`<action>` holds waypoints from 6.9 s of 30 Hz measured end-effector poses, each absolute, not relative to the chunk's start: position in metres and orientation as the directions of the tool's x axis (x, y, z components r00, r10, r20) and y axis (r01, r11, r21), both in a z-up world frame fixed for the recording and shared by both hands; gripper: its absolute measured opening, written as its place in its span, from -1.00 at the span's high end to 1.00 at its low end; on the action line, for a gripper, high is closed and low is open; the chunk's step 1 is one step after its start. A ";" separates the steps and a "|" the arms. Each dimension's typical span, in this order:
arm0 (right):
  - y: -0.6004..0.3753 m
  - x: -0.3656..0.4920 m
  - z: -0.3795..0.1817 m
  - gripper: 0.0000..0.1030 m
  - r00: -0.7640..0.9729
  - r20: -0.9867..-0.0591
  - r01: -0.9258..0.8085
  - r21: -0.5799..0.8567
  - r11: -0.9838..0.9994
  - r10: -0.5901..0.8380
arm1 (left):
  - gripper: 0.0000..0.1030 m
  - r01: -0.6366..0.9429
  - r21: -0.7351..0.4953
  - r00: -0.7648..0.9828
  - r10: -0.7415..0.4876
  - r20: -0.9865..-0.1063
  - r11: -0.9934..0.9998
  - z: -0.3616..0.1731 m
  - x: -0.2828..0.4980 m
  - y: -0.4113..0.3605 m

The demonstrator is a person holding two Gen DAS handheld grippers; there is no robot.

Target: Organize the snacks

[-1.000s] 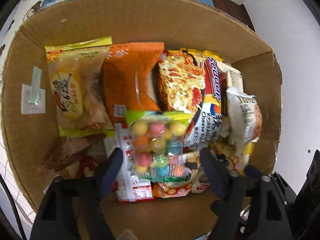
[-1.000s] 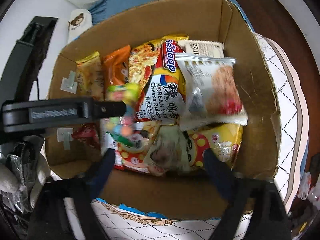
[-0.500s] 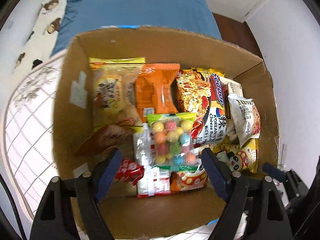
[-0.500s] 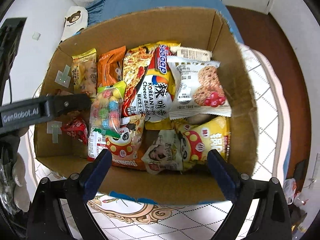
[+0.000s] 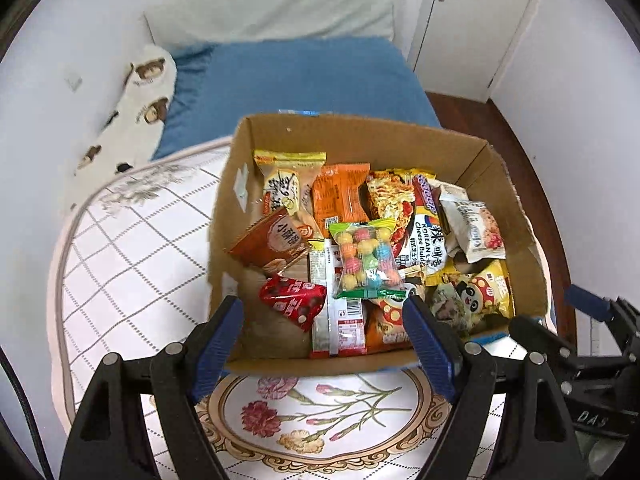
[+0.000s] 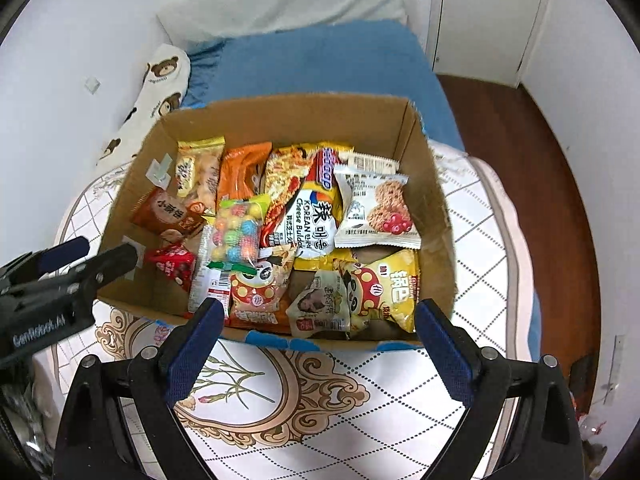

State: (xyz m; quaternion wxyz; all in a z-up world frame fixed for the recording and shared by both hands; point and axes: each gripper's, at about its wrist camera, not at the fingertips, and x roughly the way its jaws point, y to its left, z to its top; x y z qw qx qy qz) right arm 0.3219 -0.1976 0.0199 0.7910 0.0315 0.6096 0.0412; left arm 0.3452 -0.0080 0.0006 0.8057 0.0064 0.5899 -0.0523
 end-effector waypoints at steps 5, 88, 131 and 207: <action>-0.195 0.301 0.046 -0.90 0.329 -0.940 -0.030 0.078 0.996 0.084 | -0.57 0.095 -0.023 0.389 -0.058 -0.920 0.995 0.025 0.319 -0.010; -0.174 0.090 0.225 -1.00 0.597 -0.802 0.017 0.043 0.999 0.025 | -0.93 0.042 -0.017 0.498 -0.036 -0.867 0.999 0.144 0.149 0.022; -0.202 0.202 0.123 -1.00 0.566 -0.819 0.115 -0.033 0.993 -0.093 | -0.93 0.043 0.042 0.480 0.017 -0.877 0.998 0.063 0.255 -0.017; -0.217 0.194 0.131 -1.00 0.559 -0.821 0.136 -0.047 0.990 -0.116 | -0.99 0.048 0.032 0.519 0.002 -0.855 0.998 0.076 0.247 -0.025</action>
